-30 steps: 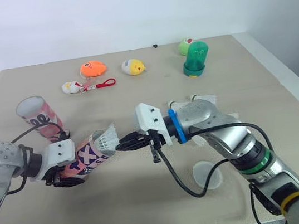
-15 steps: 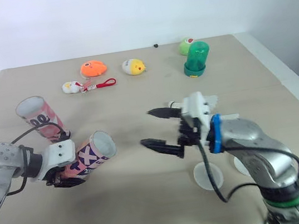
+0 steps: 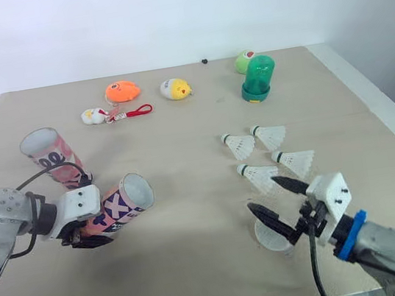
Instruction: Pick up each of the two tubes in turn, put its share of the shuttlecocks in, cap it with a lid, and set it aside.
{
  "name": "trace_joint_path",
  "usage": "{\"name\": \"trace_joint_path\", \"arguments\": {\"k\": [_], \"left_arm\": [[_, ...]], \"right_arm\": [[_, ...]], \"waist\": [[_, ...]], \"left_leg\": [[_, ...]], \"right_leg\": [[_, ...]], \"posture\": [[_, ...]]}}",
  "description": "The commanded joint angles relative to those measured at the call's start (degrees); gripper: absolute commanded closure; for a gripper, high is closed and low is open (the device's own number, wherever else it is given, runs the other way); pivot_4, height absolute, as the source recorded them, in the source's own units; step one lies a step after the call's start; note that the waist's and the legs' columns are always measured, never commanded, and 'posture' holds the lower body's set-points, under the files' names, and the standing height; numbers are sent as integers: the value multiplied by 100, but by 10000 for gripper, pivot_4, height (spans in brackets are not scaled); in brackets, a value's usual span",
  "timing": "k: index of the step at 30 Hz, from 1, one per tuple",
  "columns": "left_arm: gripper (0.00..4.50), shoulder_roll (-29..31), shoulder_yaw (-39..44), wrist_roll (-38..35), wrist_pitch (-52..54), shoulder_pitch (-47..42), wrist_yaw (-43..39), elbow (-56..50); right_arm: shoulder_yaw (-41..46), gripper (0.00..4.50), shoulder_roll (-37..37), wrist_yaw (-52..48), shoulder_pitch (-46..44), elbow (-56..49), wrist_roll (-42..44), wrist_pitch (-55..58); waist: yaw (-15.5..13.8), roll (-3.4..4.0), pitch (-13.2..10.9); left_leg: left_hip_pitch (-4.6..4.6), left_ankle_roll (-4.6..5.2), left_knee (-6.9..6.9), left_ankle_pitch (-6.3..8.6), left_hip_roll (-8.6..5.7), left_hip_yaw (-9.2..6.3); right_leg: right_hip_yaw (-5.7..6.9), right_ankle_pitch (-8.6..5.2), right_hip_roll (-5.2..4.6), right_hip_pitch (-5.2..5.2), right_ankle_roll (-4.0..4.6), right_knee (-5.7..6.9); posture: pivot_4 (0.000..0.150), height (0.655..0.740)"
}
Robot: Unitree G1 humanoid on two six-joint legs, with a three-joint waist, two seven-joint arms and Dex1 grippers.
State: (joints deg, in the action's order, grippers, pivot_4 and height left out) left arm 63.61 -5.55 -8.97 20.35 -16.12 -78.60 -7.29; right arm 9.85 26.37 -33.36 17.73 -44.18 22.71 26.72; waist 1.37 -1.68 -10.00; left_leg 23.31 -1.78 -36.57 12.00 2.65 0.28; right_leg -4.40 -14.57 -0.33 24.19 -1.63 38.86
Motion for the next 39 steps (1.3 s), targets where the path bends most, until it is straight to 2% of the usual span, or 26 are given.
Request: {"name": "trace_joint_path", "arguments": {"k": [1,5,19,20,22,23,25,27,28,29,30,35,39], "left_arm": [[14326,-90,-145,-4,-20,-56,-57,12],[14326,-90,-137,-5,-27,-77,-50,31],[14326,-20,14,-35,46,76,39,-63],[14326,-16,21,-37,49,86,42,-72],[14326,-8,29,-43,61,100,57,-96],[14326,-4,36,-41,59,101,69,-98],[14326,8,59,-38,53,99,79,-87],[14326,13,69,-37,47,111,83,-87],[14326,9,68,-36,46,119,90,-92],[14326,3,65,-35,46,120,95,-94],[14326,-5,61,-36,52,122,103,-105],[14326,-37,37,-34,62,111,127,-106],[14326,-36,19,-32,72,115,124,-122]], "right_arm": [[-136,424,-46,205,73,-28,-101,-67],[-474,424,-83,425,-241,434,-378,-43],[-821,424,-450,709,-1348,1396,-342,111],[-838,5401,-474,718,-1410,1445,-342,122],[-881,12602,-502,702,-1495,1580,-352,109],[-890,19633,-515,688,-1528,1662,-348,84],[-844,27377,-518,664,-1619,1813,-296,74],[-790,32464,-500,653,-1672,1890,-257,80],[-751,39464,-501,653,-1680,1912,-221,96],[-724,42195,-500,652,-1687,1931,-195,104],[-697,44359,-491,651,-1685,1944,-180,110],[-469,44359,-331,303,-1710,1709,252,164],[-379,44359,66,-292,-2272,1069,1317,697]], "waist": [[1,-3,2],[0,-4,2],[2,-3,2],[1,-3,2],[0,-3,2],[-1,-3,2],[-1,-3,2],[1,-3,2],[1,-3,1],[1,-3,2],[1,-3,2],[0,-2,1],[5,8,-5]], "left_leg": [[0,0,-1,0,0,0],[1,0,-1,0,-1,1],[2,0,1,0,0,-1],[2,0,1,0,0,-1],[2,0,1,0,0,-1],[2,0,1,0,0,-2],[3,0,2,0,0,-2],[3,0,2,0,0,-1],[2,0,2,0,1,-2],[3,0,2,0,1,-2],[2,0,2,0,1,-2],[3,0,2,0,1,-2],[2,1,0,0,1,-1]], "right_leg": [[0,0,0,-1,0,0],[-1,-1,0,0,1,-1],[-1,-1,5,1,2,-1],[-2,-1,5,1,2,-1],[-2,0,5,0,1,-1],[-1,-1,5,0,1,-1],[-1,-1,5,0,1,-1],[-2,-1,5,1,0,-1],[-2,0,7,1,-1,-1],[-2,0,7,1,0,-1],[-2,0,8,1,-1,0],[-2,1,8,0,-2,0],[-4,4,8,0,-3,0]], "posture": [[1500,7400],[1500,7400],[1500,7400],[1500,7400],[1500,7400],[1500,7400],[1500,7400],[1500,7400],[1500,7400],[1500,7400],[1500,7400],[1500,7400],[1500,7400]]}}
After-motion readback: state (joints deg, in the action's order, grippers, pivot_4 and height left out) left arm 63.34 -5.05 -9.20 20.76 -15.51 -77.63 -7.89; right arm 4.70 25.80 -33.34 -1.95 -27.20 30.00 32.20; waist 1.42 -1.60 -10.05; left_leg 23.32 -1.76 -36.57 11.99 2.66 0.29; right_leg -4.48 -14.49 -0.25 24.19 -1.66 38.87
